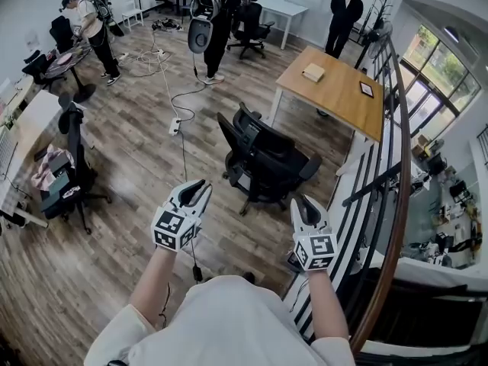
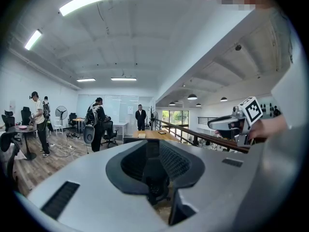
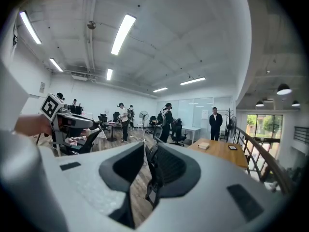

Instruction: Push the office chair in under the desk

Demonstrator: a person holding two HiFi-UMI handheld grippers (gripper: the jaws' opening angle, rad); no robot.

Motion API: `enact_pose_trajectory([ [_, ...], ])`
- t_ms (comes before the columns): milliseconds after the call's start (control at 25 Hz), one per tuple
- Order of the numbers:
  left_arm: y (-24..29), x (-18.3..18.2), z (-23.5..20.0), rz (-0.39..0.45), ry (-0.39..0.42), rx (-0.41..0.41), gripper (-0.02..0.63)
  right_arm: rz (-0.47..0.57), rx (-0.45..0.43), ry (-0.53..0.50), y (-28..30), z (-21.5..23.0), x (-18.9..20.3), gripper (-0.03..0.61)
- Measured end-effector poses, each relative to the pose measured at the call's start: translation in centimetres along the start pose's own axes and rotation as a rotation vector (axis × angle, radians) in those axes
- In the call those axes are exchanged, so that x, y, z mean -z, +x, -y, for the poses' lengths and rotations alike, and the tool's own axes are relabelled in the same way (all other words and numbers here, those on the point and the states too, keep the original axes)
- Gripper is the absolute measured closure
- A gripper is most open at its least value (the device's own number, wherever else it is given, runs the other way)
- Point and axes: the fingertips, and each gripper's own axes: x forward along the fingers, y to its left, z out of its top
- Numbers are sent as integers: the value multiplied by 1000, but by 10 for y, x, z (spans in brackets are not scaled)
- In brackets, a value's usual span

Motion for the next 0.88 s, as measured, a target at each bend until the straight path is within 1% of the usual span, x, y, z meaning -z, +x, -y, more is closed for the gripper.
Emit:
enact_pose_trajectory([
  [80,0,2,-3,-4,-5,5,520,-9,1,2,1,-2,2,490],
  [240,-2,5,-8,-10,-19,16,495,-26,1,11,3,-8,5,463],
  [640,-12,20,-23,-37,-29,50,492,-44,27,11,8,-31,13,463],
  [880,-14,24,-32,-53,-35,72,492,-73,44,10,11,-39,18,463],
])
